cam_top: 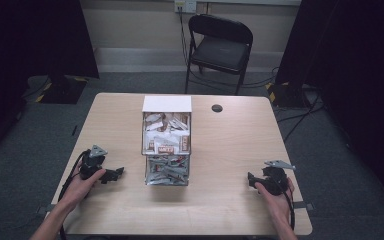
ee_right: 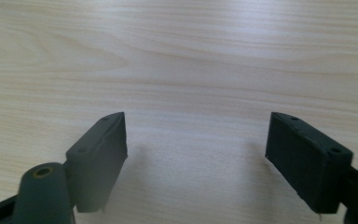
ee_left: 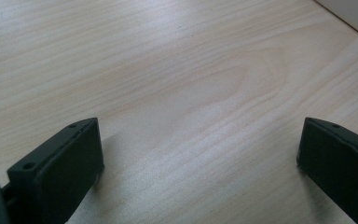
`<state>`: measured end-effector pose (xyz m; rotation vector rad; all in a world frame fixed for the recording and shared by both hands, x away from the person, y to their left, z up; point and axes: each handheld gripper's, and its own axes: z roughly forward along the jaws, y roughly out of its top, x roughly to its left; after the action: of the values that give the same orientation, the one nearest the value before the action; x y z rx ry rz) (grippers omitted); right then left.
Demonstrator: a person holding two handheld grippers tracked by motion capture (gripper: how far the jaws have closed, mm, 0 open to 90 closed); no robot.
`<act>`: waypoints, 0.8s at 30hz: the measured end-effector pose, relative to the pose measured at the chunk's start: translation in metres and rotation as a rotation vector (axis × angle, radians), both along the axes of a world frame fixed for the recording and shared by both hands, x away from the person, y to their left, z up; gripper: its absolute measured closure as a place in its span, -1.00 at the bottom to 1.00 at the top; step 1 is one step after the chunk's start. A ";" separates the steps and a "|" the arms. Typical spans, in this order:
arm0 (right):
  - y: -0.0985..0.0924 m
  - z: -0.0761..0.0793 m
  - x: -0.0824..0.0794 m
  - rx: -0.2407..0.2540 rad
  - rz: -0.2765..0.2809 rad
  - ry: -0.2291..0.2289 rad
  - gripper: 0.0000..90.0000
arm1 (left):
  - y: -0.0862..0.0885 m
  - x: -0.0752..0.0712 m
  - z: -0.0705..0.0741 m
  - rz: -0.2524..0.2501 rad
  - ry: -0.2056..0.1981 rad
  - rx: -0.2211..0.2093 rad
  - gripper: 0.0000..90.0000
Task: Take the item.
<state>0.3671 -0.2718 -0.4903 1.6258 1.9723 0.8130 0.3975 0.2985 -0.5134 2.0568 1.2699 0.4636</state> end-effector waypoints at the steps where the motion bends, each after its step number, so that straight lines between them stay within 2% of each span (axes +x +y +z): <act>1: 0.000 0.000 0.000 0.009 0.006 -0.004 -0.53 | 0.000 0.000 0.000 0.000 0.000 0.000 -1.00; 8: 0.005 0.005 -0.002 0.026 0.047 -0.014 -0.45 | 0.000 0.000 0.000 0.001 0.000 -0.001 -1.00; 10: 0.007 0.004 -0.002 0.044 0.071 0.005 -0.45 | 0.000 0.000 0.000 0.000 0.000 0.000 -1.00; 13: 0.009 0.005 -0.001 0.053 0.091 0.007 -0.42 | 0.000 0.000 0.000 0.000 0.000 0.000 -1.00; 19: 0.017 0.010 -0.003 0.081 0.144 -0.015 -0.34 | 0.000 0.000 0.000 -0.001 0.000 0.001 -1.00; 24: 0.020 0.014 -0.005 0.105 0.162 -0.023 -0.28 | 0.000 0.000 0.000 0.000 0.000 -0.001 -1.00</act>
<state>0.3624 -0.2521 -0.4765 1.5204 2.0972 1.0080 0.3975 0.2985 -0.5134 2.0564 1.2697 0.4626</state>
